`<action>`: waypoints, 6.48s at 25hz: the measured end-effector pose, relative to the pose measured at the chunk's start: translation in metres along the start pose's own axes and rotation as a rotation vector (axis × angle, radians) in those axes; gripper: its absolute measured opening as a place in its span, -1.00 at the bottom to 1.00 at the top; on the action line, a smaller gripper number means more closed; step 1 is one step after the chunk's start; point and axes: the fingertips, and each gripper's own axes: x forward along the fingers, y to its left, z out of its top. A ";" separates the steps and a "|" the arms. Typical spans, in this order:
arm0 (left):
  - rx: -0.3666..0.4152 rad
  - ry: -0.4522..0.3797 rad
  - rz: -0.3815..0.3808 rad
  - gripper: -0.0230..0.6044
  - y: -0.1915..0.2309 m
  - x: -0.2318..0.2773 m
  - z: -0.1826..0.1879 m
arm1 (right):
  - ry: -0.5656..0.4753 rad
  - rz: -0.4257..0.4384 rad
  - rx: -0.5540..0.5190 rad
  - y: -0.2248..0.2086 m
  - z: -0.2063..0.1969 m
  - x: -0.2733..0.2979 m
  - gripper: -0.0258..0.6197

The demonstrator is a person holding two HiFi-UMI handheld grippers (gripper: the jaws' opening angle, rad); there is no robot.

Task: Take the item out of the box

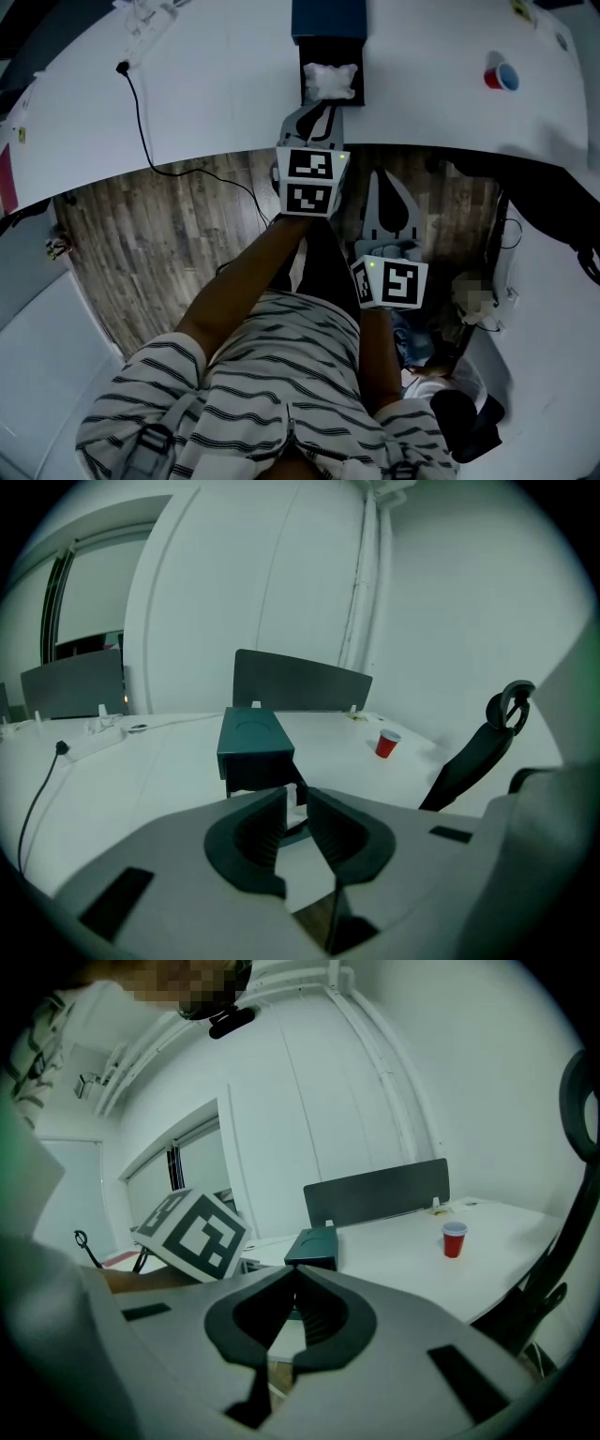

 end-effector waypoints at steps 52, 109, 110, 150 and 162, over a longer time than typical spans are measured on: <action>0.020 0.347 0.152 -0.84 0.037 0.105 -0.050 | 0.114 -0.007 0.080 -0.019 -0.042 0.017 -0.86; -0.007 -0.123 -0.007 -0.85 0.004 -0.091 0.062 | -0.090 -0.075 -0.039 0.054 0.056 -0.063 -0.86; -0.002 -0.134 -0.010 -0.85 0.004 -0.096 0.064 | -0.096 -0.076 -0.042 0.056 0.059 -0.063 -0.86; 0.108 -0.492 -0.095 -0.85 -0.030 -0.232 0.120 | -0.300 -0.110 -0.103 0.069 0.142 -0.096 -0.86; 0.166 -0.501 -0.107 -0.85 -0.042 -0.239 0.113 | -0.308 -0.124 -0.092 0.059 0.144 -0.101 -0.86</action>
